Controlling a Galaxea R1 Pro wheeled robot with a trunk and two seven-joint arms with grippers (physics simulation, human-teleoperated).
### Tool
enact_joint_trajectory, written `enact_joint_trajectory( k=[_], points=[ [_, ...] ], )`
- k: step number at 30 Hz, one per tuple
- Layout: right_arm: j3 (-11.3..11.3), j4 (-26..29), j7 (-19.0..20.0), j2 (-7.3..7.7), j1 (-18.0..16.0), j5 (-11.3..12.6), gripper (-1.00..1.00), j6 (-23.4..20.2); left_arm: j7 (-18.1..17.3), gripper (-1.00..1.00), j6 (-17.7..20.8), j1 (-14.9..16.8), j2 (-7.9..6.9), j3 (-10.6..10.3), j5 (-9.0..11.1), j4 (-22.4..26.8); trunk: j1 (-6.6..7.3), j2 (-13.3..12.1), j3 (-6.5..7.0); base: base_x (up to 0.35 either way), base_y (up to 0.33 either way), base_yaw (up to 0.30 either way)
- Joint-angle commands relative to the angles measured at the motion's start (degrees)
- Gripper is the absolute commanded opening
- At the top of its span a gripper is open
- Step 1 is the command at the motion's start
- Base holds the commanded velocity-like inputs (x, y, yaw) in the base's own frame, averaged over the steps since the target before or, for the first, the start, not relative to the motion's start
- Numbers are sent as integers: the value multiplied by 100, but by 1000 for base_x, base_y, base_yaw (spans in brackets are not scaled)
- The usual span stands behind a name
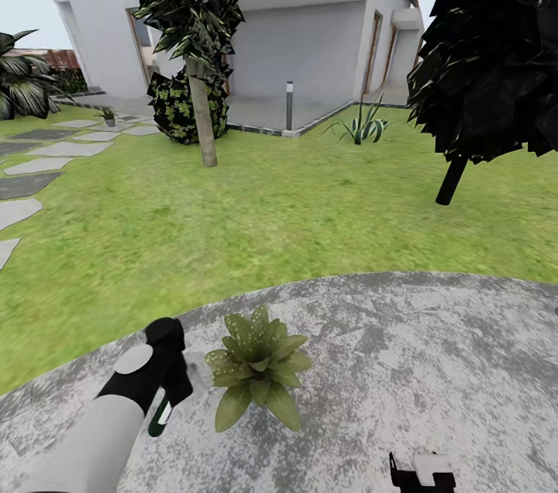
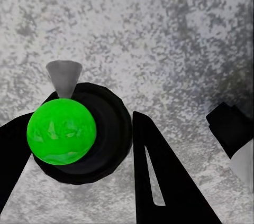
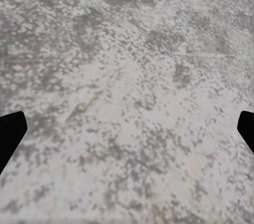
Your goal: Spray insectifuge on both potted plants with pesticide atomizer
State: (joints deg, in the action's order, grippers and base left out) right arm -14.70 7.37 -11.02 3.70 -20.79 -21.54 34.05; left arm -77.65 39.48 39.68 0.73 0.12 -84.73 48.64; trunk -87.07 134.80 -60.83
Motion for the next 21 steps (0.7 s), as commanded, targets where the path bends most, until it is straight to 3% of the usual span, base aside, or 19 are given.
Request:
enact_joint_trajectory(
  k=[1, 6, 8, 12, 21],
  points=[
    [-24, -8, -33, 0, -4, -61, 100, 14, -41, -100, 57, 1, 39, 2, -18, 35, 1, 2, -5, 0, 0, 0],
    [-24, -8, -36, 0, -4, -58, 100, 14, -29, -100, 47, -16, 10, -3, 0, -27, 1, 2, -5, 0, 0, 0],
    [-24, 0, -37, -6, -4, -53, 100, 14, -14, -100, 39, -293, -55, 32, 1, -82, 1, 2, -5, 0, 0, 0],
    [-24, 1, -32, -7, -4, -53, 100, 14, 147, -100, 15, -531, -72, 40, 0, -90, 1, 2, -5, 0, 0, -4],
    [-24, 1, -40, -9, -4, -52, 100, 14, 202, -100, 41, -530, 18, 18, 10, -2, 1, 2, -5, 0, 0, -134]
  ],
)
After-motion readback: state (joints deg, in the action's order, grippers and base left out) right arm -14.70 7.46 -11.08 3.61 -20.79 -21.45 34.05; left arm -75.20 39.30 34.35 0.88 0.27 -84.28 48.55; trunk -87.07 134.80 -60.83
